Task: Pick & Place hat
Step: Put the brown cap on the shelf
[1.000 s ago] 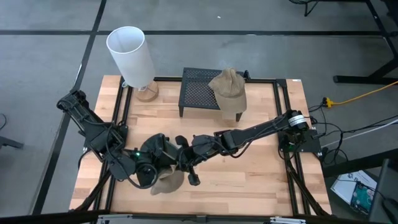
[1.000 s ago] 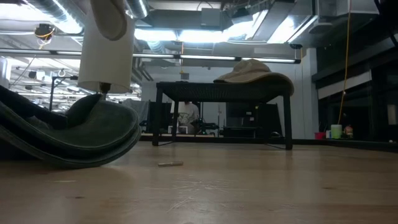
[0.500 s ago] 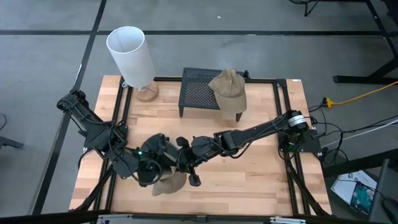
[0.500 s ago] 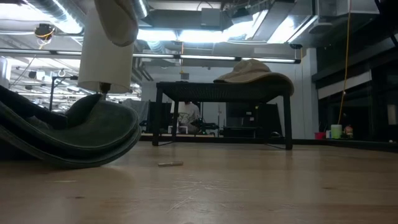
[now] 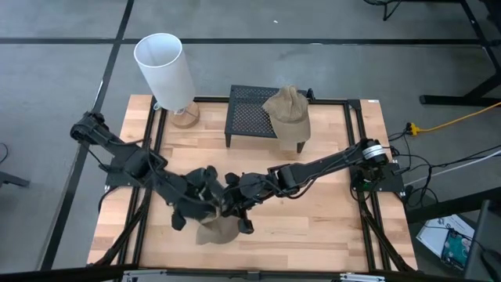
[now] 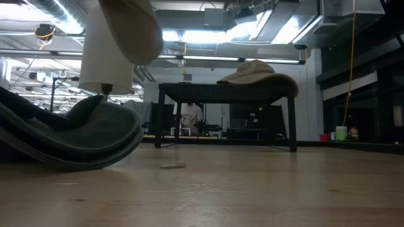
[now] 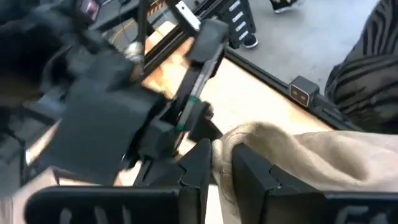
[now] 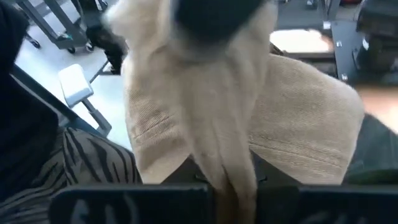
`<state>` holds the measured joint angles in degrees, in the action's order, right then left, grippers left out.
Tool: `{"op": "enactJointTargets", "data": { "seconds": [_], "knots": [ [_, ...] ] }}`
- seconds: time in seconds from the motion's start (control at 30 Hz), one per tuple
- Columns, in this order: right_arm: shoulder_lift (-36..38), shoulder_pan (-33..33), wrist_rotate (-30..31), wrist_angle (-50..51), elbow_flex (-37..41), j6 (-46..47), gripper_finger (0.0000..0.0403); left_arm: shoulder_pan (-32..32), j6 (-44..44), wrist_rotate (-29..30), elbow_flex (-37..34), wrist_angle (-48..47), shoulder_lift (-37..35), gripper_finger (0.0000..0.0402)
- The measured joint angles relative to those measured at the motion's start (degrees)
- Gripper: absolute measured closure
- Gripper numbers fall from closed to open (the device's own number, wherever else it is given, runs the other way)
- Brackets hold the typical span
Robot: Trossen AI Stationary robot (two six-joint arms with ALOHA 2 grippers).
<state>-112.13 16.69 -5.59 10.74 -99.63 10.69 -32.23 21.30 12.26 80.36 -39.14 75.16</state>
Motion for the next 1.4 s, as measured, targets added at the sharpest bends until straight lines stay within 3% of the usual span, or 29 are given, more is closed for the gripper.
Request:
{"op": "enactJointTargets", "data": {
  "seconds": [0.13,0.5,0.73,0.97,1.17,1.4],
  "knots": [
    [0.27,0.00,0.21,5.25,0.11,1.97,0.0391,1.85,-5.20,-0.74,0.09,-1.50,-3.45,0.0333],
    [5.79,0.00,4.32,13.36,0.13,9.78,0.0390,6.68,-18.55,-9.78,-0.81,-8.68,-11.60,0.0284],
    [14.67,0.00,11.44,20.99,0.07,14.68,0.0390,7.37,-20.13,-15.42,-11.87,-4.00,-12.44,0.0292],
    [24.27,-1.35,13.07,31.83,-0.02,23.73,0.0390,6.41,-19.46,-19.43,-23.77,11.08,-12.40,0.0300],
    [31.37,-4.63,20.47,44.99,-0.02,34.59,0.0390,5.62,-17.12,-17.90,-28.61,17.48,-12.40,0.0298],
    [33.44,-8.91,39.19,49.87,-0.02,34.68,0.0390,5.64,-15.67,-8.54,-28.79,17.58,-12.42,0.0302]
  ]
}}
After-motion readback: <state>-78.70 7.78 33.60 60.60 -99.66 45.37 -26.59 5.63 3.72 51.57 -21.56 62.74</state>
